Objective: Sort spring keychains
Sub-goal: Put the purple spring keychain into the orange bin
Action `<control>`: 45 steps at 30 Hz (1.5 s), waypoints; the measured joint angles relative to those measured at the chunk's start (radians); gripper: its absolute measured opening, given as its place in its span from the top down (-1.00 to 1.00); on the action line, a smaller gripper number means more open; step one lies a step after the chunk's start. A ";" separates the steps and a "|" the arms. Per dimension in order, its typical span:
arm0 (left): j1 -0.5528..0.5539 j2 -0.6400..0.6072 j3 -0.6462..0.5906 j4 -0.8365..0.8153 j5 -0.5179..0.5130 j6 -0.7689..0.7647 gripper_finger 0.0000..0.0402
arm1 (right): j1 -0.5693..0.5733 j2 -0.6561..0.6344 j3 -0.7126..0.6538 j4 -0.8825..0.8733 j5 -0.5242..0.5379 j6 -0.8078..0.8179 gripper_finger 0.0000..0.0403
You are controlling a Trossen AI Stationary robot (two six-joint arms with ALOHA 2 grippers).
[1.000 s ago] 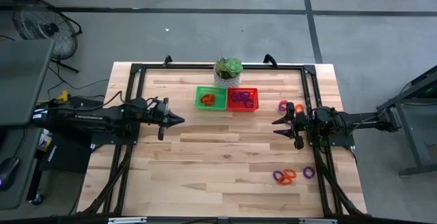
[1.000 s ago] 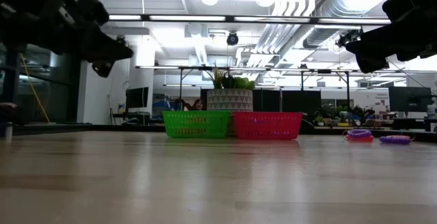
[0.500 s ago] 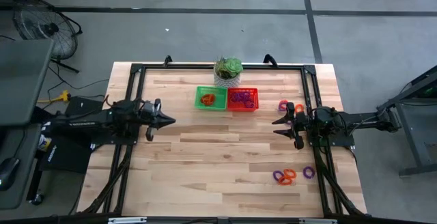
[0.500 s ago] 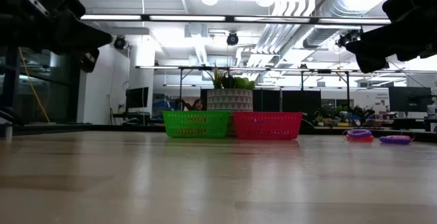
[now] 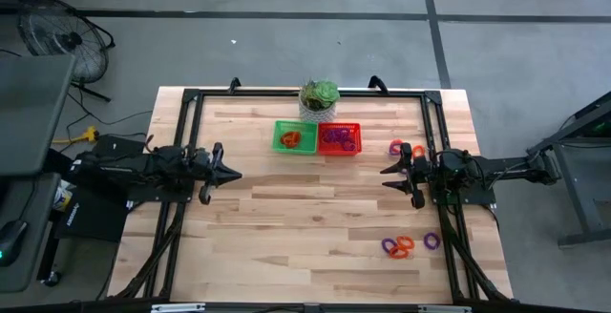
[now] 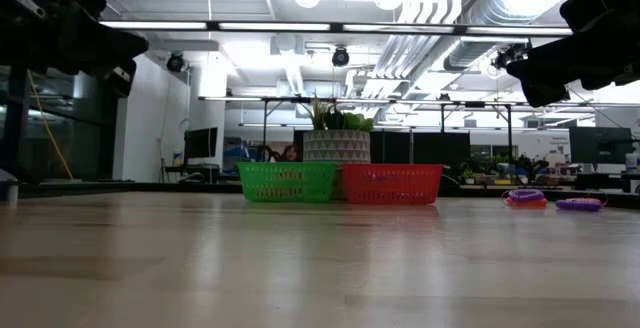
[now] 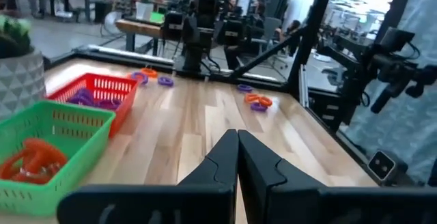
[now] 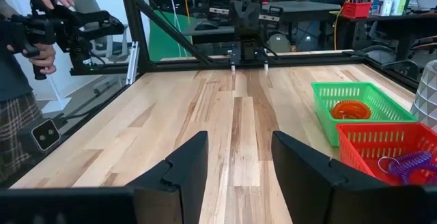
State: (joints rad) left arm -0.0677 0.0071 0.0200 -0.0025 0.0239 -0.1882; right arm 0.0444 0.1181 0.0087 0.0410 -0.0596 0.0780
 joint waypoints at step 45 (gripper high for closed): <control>0.002 0.005 -0.006 0.007 -0.016 0.086 1.00 | 0.000 0.000 0.000 0.001 0.000 0.000 0.19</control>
State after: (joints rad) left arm -0.0658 0.0119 0.0143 0.0044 0.0080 -0.1020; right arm 0.0444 0.1181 0.0087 0.0418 -0.0597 0.0780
